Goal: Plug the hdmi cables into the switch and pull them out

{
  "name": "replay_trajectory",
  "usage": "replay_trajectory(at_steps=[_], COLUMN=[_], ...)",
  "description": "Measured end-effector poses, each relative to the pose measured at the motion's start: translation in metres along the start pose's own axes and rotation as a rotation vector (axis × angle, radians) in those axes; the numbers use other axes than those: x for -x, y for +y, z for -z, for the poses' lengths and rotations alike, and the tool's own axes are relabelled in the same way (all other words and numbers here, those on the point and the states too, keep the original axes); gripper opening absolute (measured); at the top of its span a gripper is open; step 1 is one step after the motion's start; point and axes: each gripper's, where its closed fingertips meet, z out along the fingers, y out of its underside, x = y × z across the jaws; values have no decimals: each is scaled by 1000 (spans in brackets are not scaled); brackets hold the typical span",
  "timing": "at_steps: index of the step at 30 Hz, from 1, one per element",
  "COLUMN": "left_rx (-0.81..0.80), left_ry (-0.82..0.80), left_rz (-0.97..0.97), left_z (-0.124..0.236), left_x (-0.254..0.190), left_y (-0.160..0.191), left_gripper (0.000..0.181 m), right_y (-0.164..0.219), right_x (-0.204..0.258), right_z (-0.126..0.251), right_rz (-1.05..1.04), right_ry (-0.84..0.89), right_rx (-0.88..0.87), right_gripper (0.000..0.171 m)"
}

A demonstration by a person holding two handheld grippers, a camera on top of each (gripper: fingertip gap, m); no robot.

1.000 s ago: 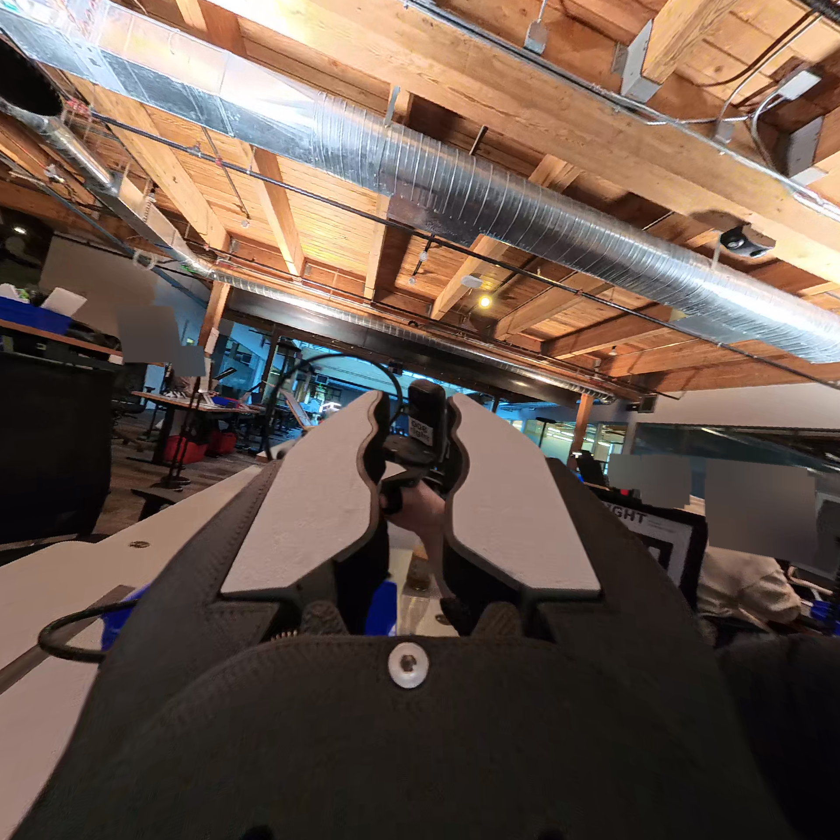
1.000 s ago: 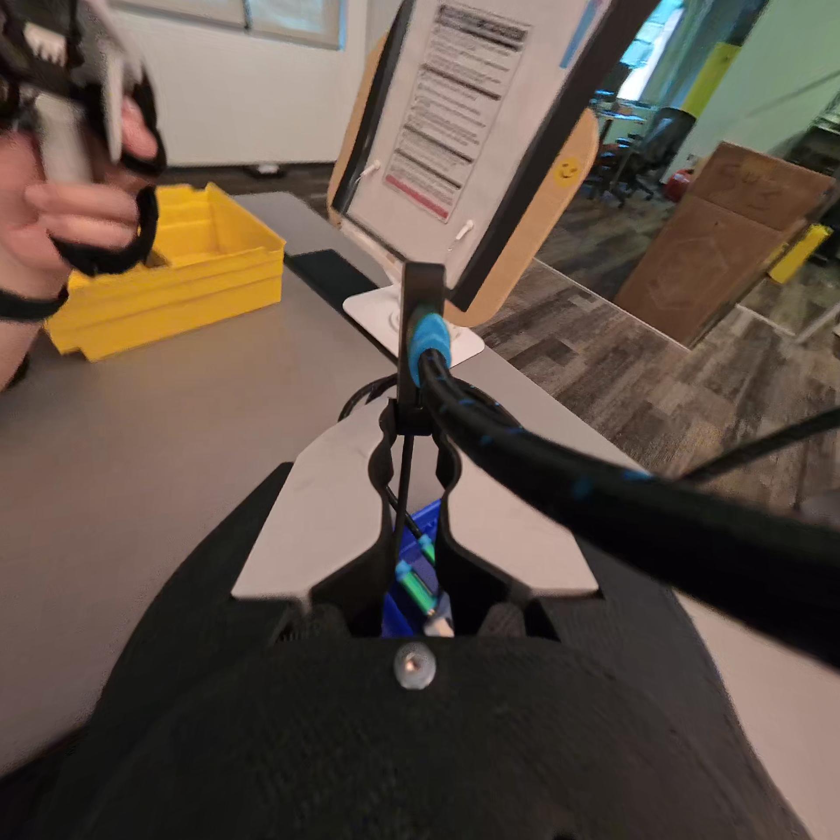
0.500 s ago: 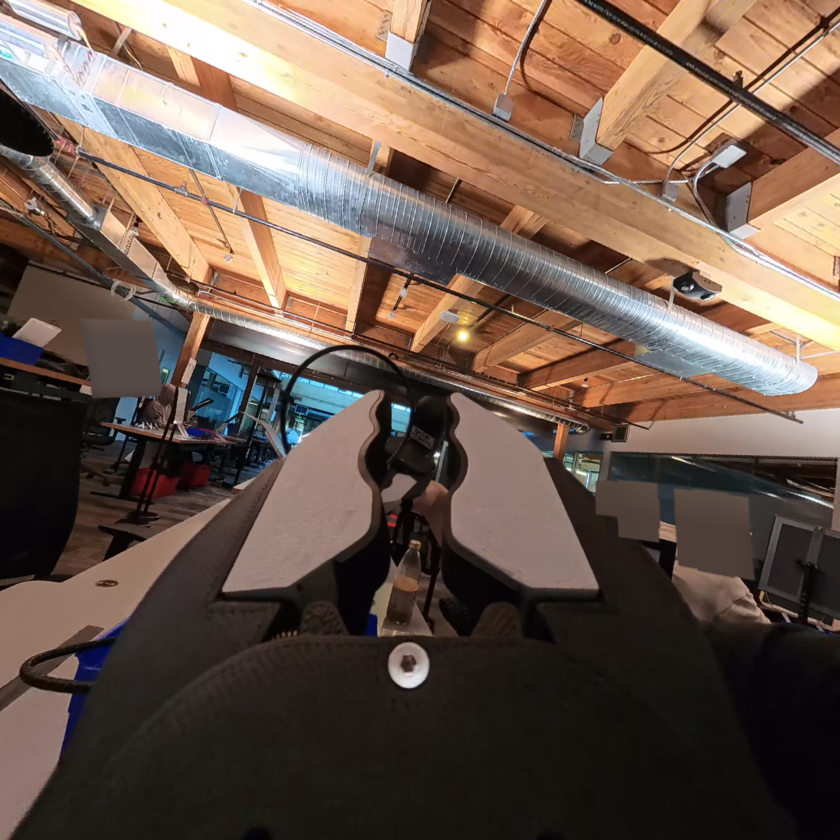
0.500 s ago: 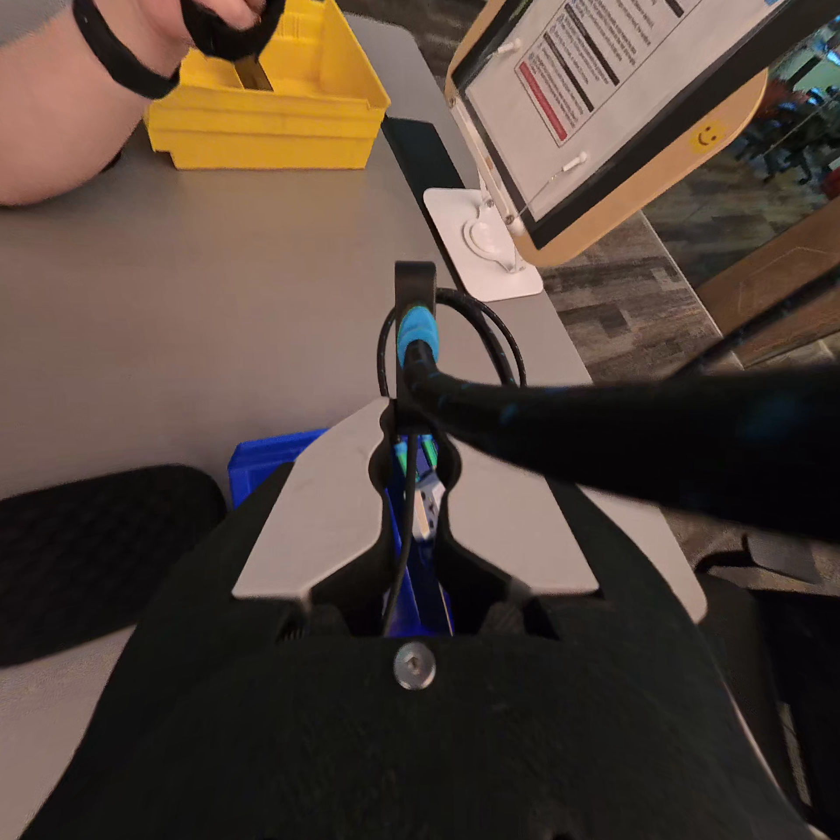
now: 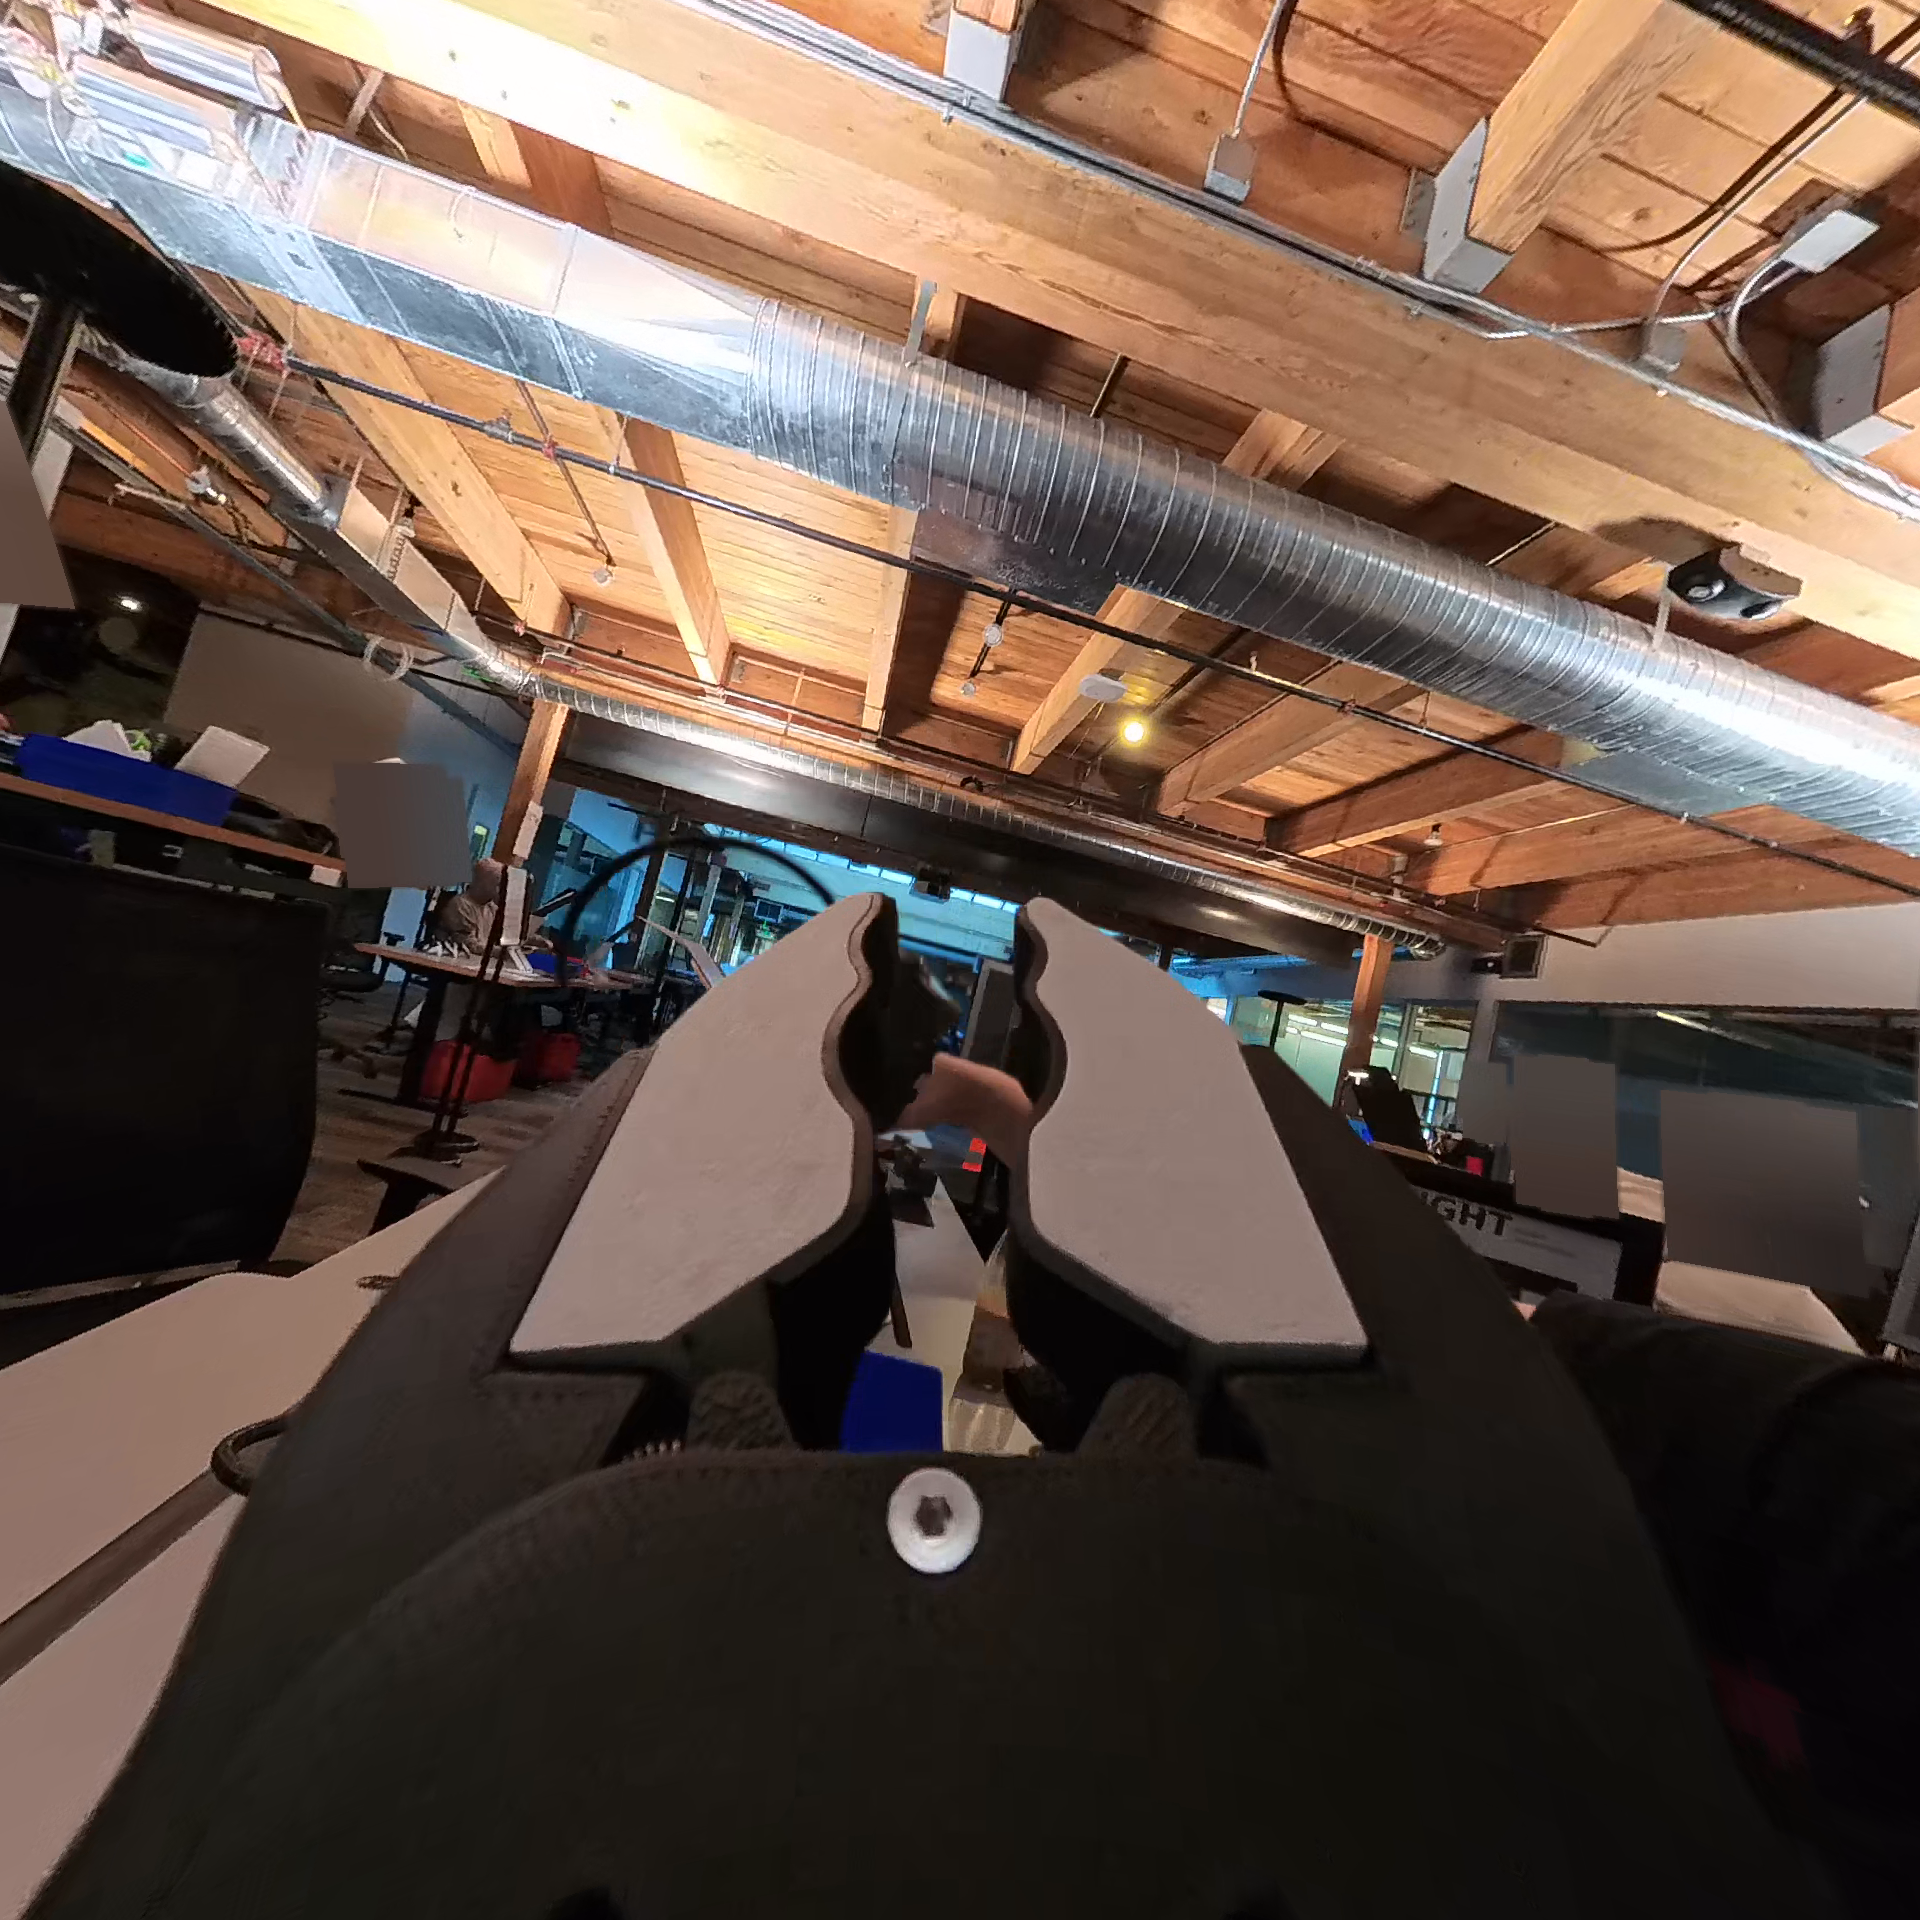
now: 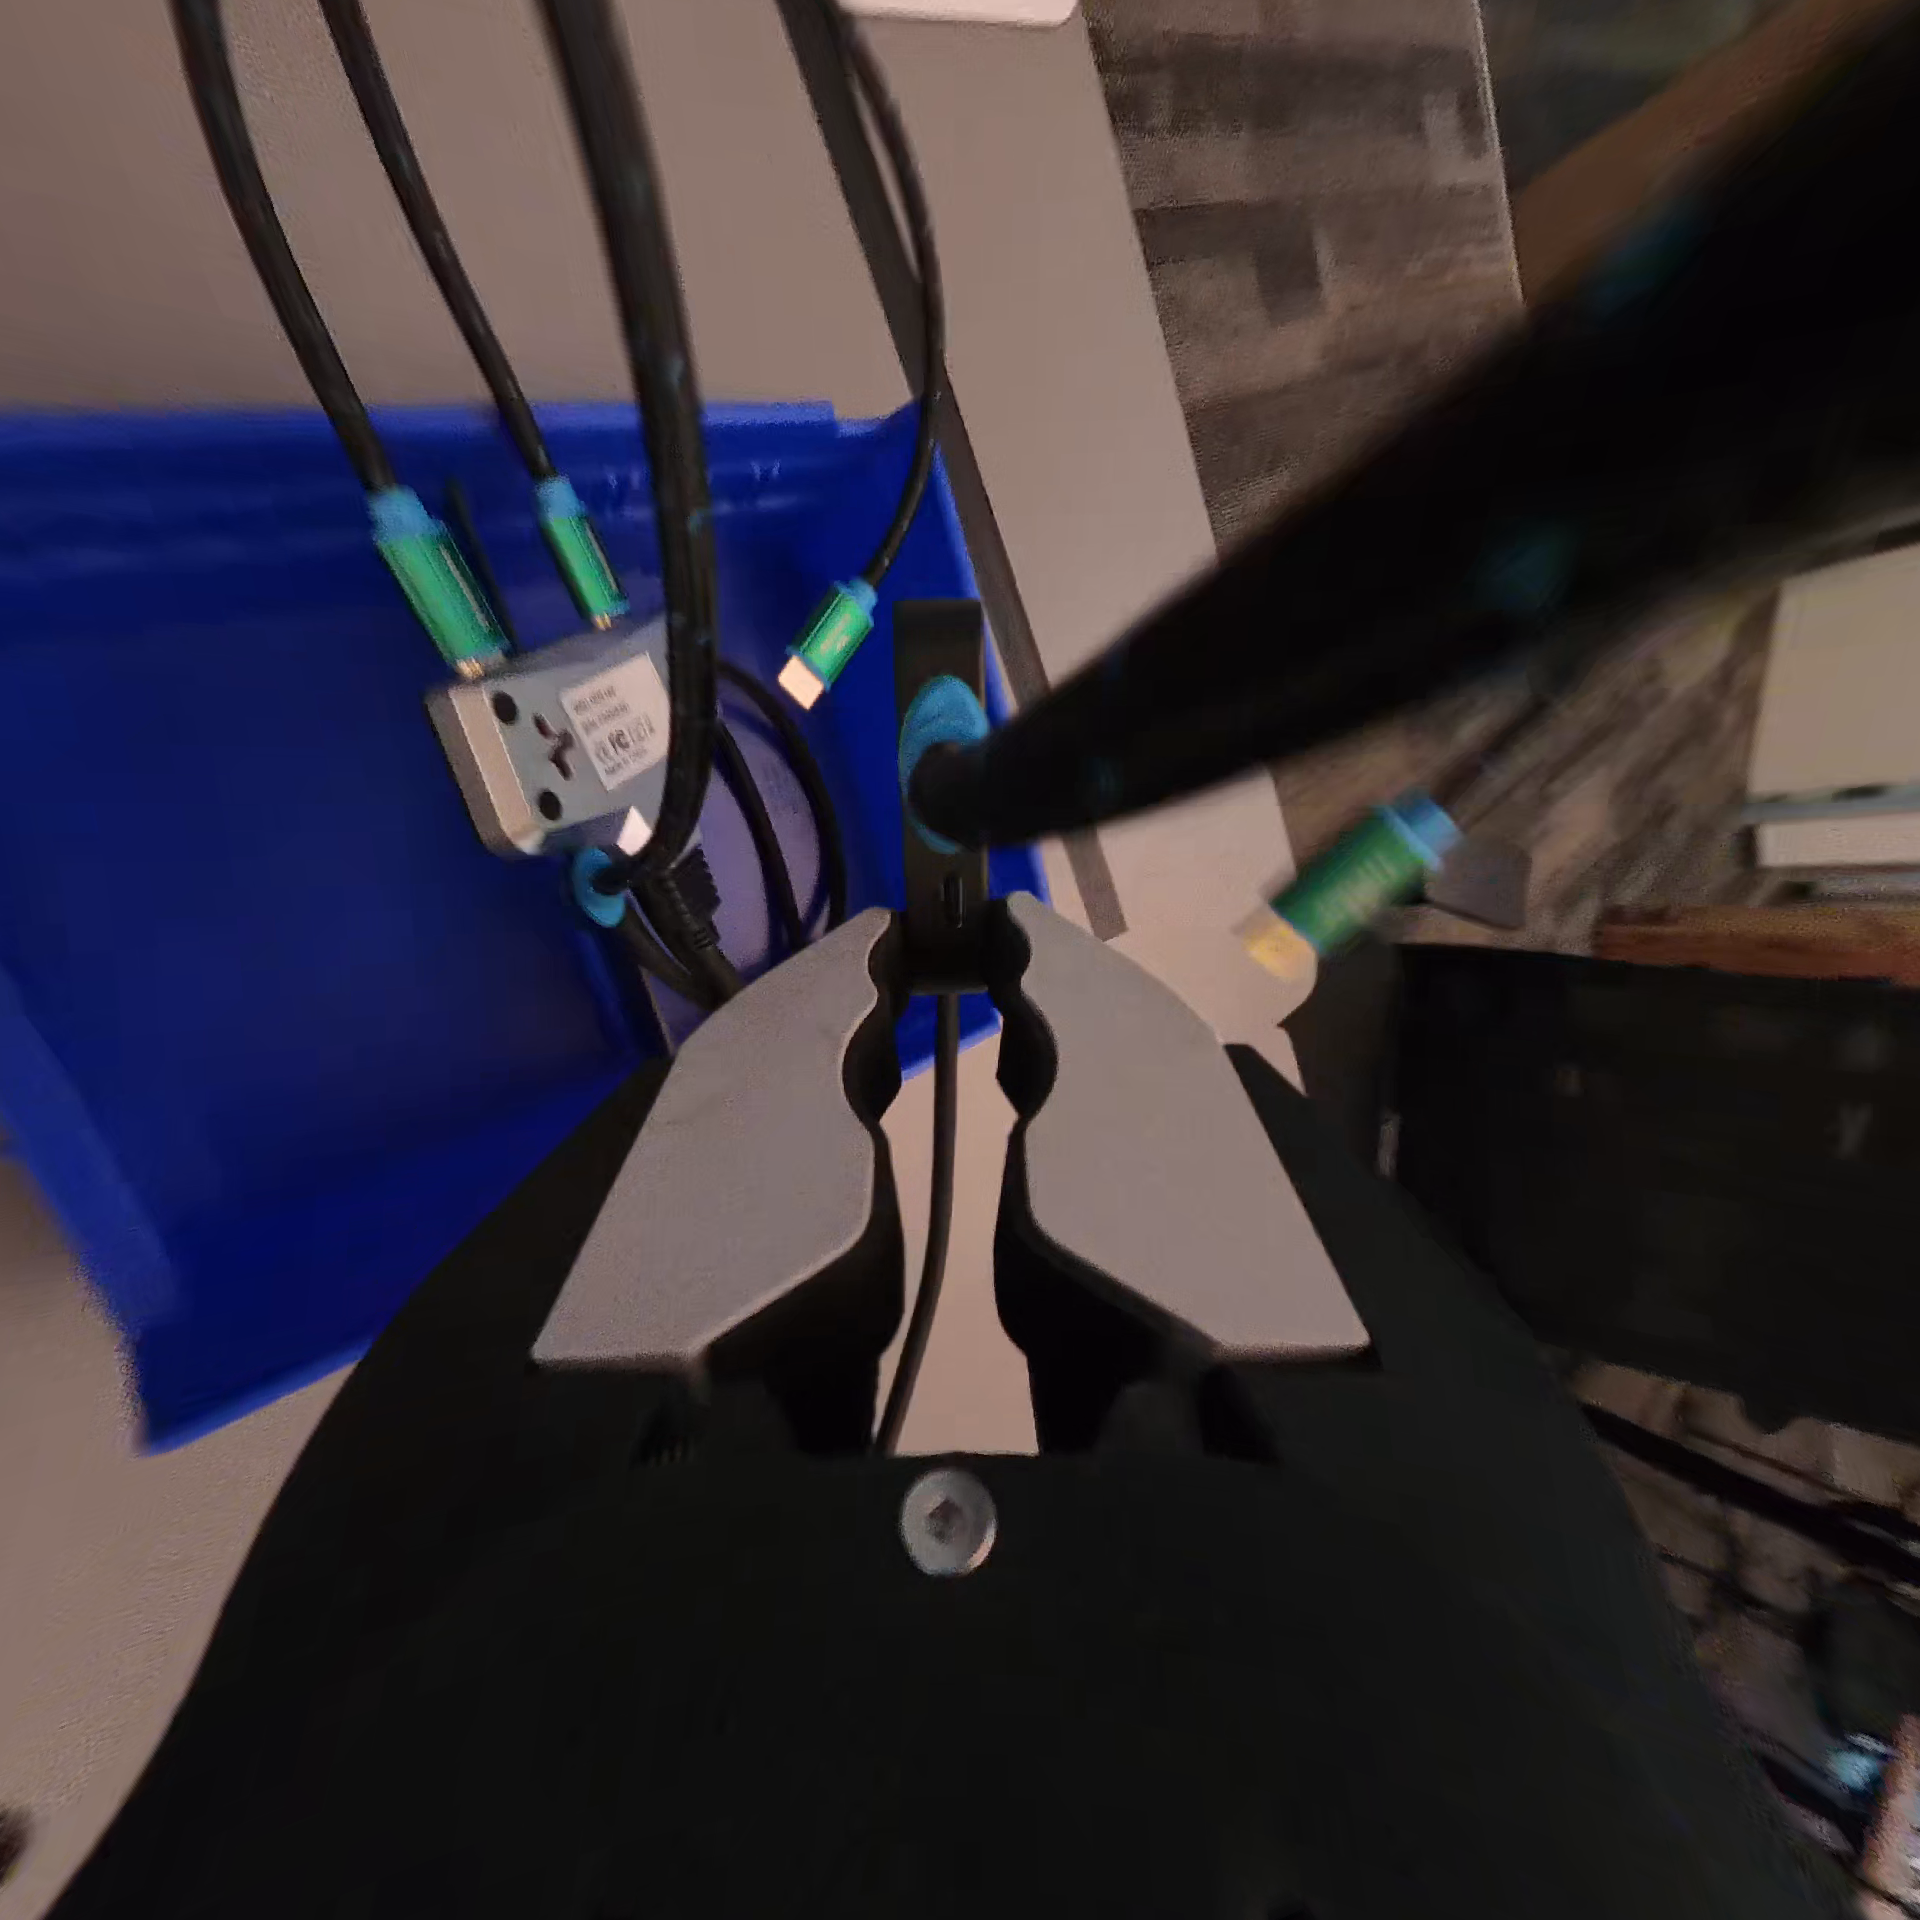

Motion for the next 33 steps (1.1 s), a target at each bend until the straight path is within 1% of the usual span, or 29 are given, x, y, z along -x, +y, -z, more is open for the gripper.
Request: replay_trajectory(at_steps=[2, 4, 7, 10, 12, 15, 18, 21, 24, 27, 30, 33], left_rx=[14, 27, 42, 48, 53, 62, 70, 70, 56, 38, 27, 28], left_ry=[-8, -16, -21, -22, -22, -25, -27, -31, -26, -19, -29, -67], left_rz=[2, 2, 1, 4, 8, 5, -3, -8, -5, -12, -43, -101], left_z=[-2, -3, -6, -8, -9, -10, -11, -10, -7, -3, 1, 5], left_x=[3, 5, 6, 8, 8, 7, 6, 5, 3, -2, -6, -10], left_y=[5, 9, 13, 16, 18, 21, 22, 20, 15, 7, -2, -10], left_gripper=[20, 20, 20, 20, 20, 20, 20, 20, 20, 20, 20, 21], right_y=[11, 16, 21, 32, 37, 39, 47, 48, 41, 9, -37, -83], right_x=[12, 24, 41, 52, 57, 60, 57, 54, 39, 19, -9, -22], right_z=[-23, -38, -50, -62, -72, -84, -95, -97, -83, -49, 11, 87], right_rz=[91, 163, 231, 266, 260, 172, 178, 110, 116, 116, 68, -149], right_ry=[18, 30, 5, -46, -83, -159, -154, -158, -76, 26, 225, 473], right_rx=[0, -22, -27, 26, 61, 80, 142, 183, 192, 102, -46, -296], right_gripper=[16, 16, 16, 16, 16, 17, 16, 17, 19, 18, 18, 24])
